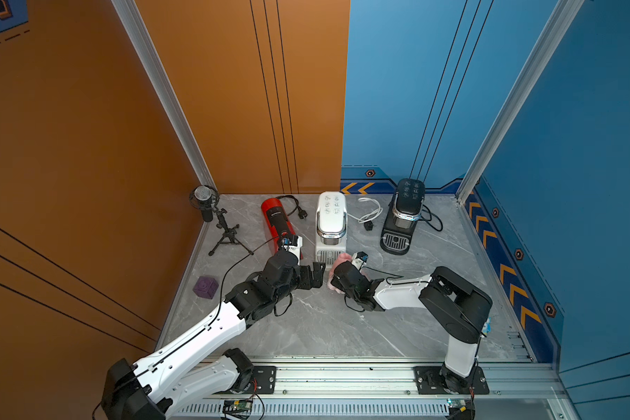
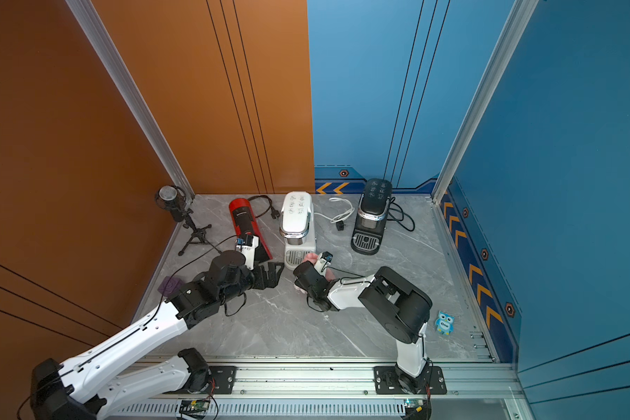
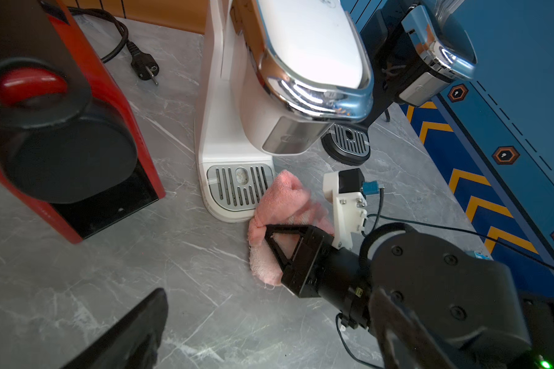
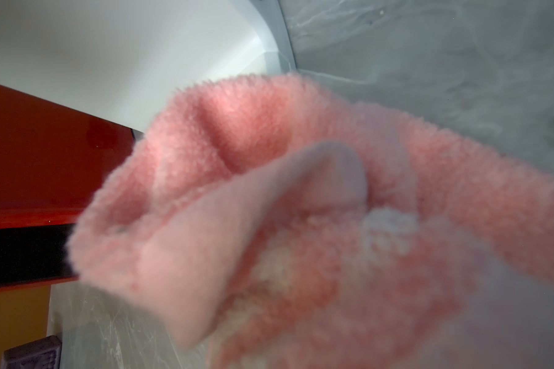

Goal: Wipe the surface of a coffee machine
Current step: Move the coffee machine to the center of the board, then place the cleaning item at the center of the board.

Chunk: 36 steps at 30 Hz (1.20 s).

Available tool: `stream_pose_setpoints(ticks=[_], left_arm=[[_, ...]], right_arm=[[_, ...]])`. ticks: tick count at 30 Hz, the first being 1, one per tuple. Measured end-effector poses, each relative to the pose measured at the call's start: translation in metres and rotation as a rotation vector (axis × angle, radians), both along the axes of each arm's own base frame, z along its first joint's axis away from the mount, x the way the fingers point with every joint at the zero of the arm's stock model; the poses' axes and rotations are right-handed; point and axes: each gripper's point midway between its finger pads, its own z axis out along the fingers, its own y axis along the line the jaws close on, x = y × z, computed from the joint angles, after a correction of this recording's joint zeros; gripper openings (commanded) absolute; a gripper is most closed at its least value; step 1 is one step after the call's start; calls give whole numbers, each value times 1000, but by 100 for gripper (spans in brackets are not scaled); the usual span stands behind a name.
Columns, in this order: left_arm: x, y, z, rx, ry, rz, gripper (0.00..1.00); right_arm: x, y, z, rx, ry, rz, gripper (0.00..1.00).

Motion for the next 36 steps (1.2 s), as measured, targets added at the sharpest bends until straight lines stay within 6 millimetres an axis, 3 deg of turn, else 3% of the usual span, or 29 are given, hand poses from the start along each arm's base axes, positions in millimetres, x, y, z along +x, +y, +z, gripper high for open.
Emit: stream_pose_setpoints(ticks=[6, 13, 18, 26, 30, 33, 36], left_arm=[[-8, 2, -7, 5, 26, -20, 99], [-18, 6, 1, -13, 18, -34, 99], [-23, 11, 9, -28, 0, -34, 99], [-29, 15, 9, -67, 17, -8, 98], [-33, 15, 0, -75, 40, 0, 98], [-39, 9, -8, -66, 63, -12, 98], [-43, 3, -11, -59, 70, -30, 98]], right_arm=[[10, 5, 1, -29, -3, 25, 0], [-2, 2, 2, -57, -9, 43, 0], [-48, 3, 2, -80, 9, 123, 0], [-138, 42, 2, -32, 47, 306, 0], [-155, 51, 1, 10, 67, 328, 12], [-155, 51, -1, 68, 96, 324, 45], [-156, 56, 8, 116, 108, 330, 57]])
